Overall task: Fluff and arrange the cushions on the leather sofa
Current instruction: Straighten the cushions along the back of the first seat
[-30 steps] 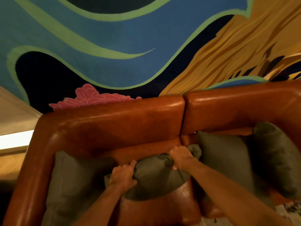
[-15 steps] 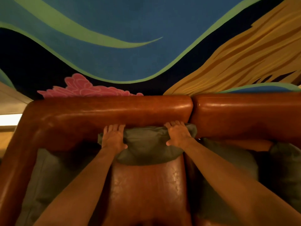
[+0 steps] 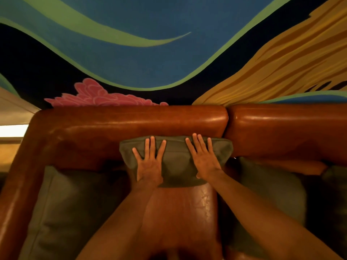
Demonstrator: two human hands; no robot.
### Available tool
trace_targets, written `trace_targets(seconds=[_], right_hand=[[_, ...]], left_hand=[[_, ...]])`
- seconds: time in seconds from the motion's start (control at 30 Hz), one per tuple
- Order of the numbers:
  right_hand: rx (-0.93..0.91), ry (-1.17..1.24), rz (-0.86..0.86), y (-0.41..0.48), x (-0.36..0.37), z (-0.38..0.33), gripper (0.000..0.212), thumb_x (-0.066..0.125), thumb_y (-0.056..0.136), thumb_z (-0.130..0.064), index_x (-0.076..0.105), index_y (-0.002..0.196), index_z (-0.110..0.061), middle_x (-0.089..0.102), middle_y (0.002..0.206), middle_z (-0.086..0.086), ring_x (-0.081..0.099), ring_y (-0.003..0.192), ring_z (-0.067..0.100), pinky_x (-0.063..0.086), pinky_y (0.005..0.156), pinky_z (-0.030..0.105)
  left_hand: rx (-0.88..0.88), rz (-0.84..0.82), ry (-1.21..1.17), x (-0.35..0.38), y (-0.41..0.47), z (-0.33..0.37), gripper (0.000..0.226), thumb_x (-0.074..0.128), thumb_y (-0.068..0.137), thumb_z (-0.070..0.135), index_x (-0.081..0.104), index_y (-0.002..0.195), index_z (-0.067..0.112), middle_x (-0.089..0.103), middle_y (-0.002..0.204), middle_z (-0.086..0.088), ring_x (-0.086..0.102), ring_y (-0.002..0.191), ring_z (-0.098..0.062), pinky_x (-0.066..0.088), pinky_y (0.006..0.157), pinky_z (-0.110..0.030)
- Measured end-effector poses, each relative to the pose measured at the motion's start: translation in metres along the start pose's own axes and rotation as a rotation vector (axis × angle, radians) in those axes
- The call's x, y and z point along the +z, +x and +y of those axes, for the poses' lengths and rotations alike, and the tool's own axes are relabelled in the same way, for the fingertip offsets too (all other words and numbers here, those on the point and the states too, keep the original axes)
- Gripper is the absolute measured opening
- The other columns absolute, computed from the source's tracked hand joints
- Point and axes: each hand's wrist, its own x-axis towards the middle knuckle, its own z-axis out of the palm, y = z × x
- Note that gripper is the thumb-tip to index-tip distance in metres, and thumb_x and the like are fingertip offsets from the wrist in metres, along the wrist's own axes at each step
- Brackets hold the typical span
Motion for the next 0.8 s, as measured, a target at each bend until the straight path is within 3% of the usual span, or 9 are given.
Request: trace_targets(seconds=[0.2, 0.33, 0.43, 0.6, 0.8], right_hand=[[0.046, 0.019, -0.084, 0.003, -0.018, -0.002, 0.147, 0.09, 0.08, -0.025, -0.033, 0.159, -0.01, -0.02, 0.173, 0.025, -0.016, 0.161, 0.044, 0.002, 0.128, 0.068], [0.047, -0.007, -0.114, -0.006, -0.029, -0.012, 0.158, 0.095, 0.069, -0.045, -0.022, 0.166, -0.004, -0.017, 0.173, 0.029, -0.013, 0.161, 0.047, 0.001, 0.128, 0.067], [0.029, -0.012, -0.095, -0.013, -0.041, -0.028, 0.155, 0.092, 0.072, -0.05, -0.022, 0.165, -0.002, -0.016, 0.173, 0.029, -0.012, 0.161, 0.047, 0.003, 0.129, 0.064], [-0.014, -0.031, -0.02, -0.035, -0.061, -0.067, 0.138, 0.084, 0.085, -0.048, -0.017, 0.167, -0.003, -0.015, 0.173, 0.029, -0.011, 0.161, 0.046, 0.003, 0.131, 0.059], [-0.045, 0.073, -0.004, -0.072, -0.076, -0.121, 0.116, 0.08, 0.089, -0.044, 0.006, 0.171, -0.007, 0.001, 0.176, 0.024, 0.0, 0.163, 0.041, 0.007, 0.133, 0.054]], left_hand=[[-0.033, -0.05, -0.027, -0.01, -0.004, -0.034, 0.148, 0.082, 0.07, 0.06, -0.036, 0.153, 0.028, -0.038, 0.162, -0.019, -0.033, 0.151, -0.04, -0.002, 0.121, -0.07], [-0.075, 0.036, -0.074, -0.003, -0.039, -0.06, 0.142, 0.077, 0.073, 0.066, -0.028, 0.158, 0.022, -0.032, 0.164, -0.024, -0.029, 0.152, -0.041, -0.006, 0.125, -0.062], [-0.142, 0.083, -0.212, 0.009, -0.071, -0.085, 0.136, 0.079, 0.075, 0.061, -0.019, 0.161, 0.024, -0.025, 0.167, -0.021, -0.024, 0.155, -0.039, -0.006, 0.127, -0.056], [-0.426, 0.123, -0.453, 0.044, -0.141, -0.14, 0.123, 0.08, 0.076, 0.058, 0.002, 0.165, 0.024, -0.007, 0.172, -0.018, -0.008, 0.159, -0.033, 0.0, 0.128, -0.053], [-0.788, 0.067, -0.511, 0.103, -0.233, -0.217, 0.133, 0.091, 0.062, 0.054, 0.011, 0.161, 0.013, 0.013, 0.167, -0.025, 0.009, 0.156, -0.041, 0.01, 0.123, -0.065]])
